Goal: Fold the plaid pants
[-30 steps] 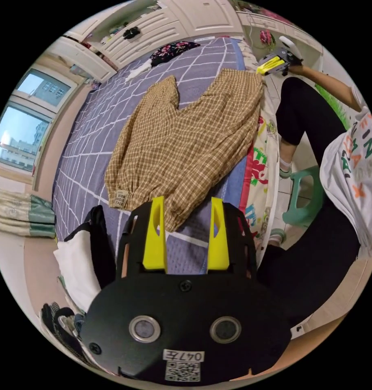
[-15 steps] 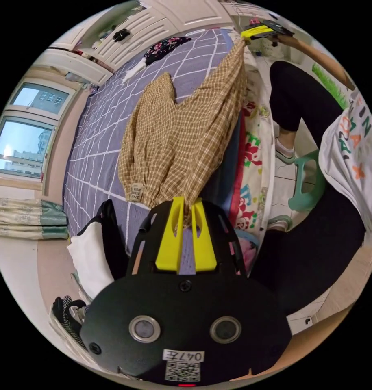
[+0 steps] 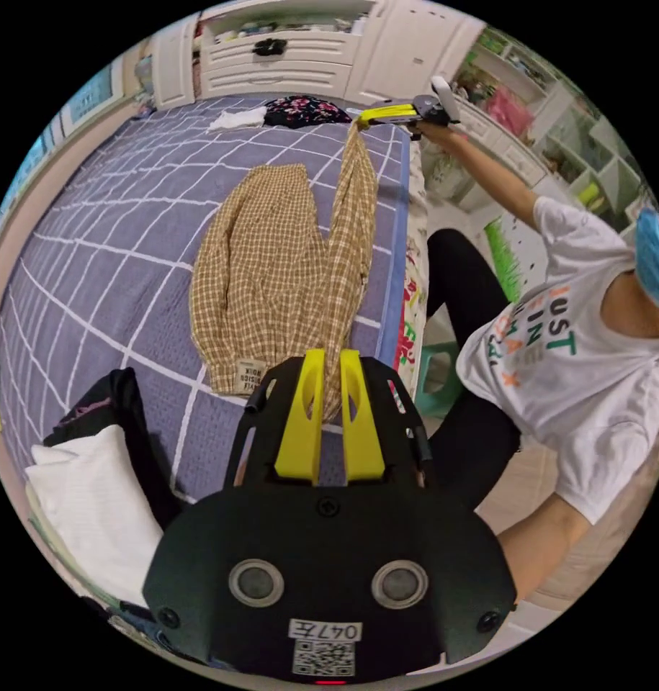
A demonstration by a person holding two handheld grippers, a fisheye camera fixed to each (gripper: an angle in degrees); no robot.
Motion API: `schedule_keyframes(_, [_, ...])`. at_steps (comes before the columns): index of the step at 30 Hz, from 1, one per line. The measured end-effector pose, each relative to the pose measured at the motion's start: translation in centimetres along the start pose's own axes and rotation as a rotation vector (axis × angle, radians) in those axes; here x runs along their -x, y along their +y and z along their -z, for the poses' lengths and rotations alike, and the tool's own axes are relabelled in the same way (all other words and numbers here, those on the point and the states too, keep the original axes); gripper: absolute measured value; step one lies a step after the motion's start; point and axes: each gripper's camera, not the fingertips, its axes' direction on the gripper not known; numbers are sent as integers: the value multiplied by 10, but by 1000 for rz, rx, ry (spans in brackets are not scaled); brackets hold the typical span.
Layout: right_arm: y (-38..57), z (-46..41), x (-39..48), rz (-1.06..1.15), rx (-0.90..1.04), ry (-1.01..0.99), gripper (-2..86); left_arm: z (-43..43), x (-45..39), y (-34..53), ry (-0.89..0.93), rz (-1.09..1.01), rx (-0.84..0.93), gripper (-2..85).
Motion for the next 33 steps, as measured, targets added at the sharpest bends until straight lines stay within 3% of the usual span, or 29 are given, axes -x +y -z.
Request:
schedule_keyframes(4, [-65, -99, -26, 45, 98, -47, -5, -1, 78, -11, 152, 135, 9, 21])
schedule_keyframes(11, [-127, -259, -23, 82, 246, -109, -5, -12, 174, -16, 212, 317, 58, 29])
schedule_keyframes(18, [-125, -369, -7, -42, 342, -287, 1, -1, 181, 0, 47, 396, 77, -2])
schedule_keyframes(21, [-116, -375, -9, -89, 283, -307, 13, 19, 155, 15, -131, 422, 82, -6])
schedule_keyframes(26, [-121, -347, -22, -155, 176, -251, 46, 48, 87, 16, -189, 393, -183, -7])
schedule_keyframes(29, [-133, -300, -10, -123, 79, -173, 44, 17, 51, -8, -361, 381, -103, -7])
schedule_keyframes(33, [-143, -238, 73, 77, -70, -311, 33, -28, 34, -22, -452, 387, -77, -8])
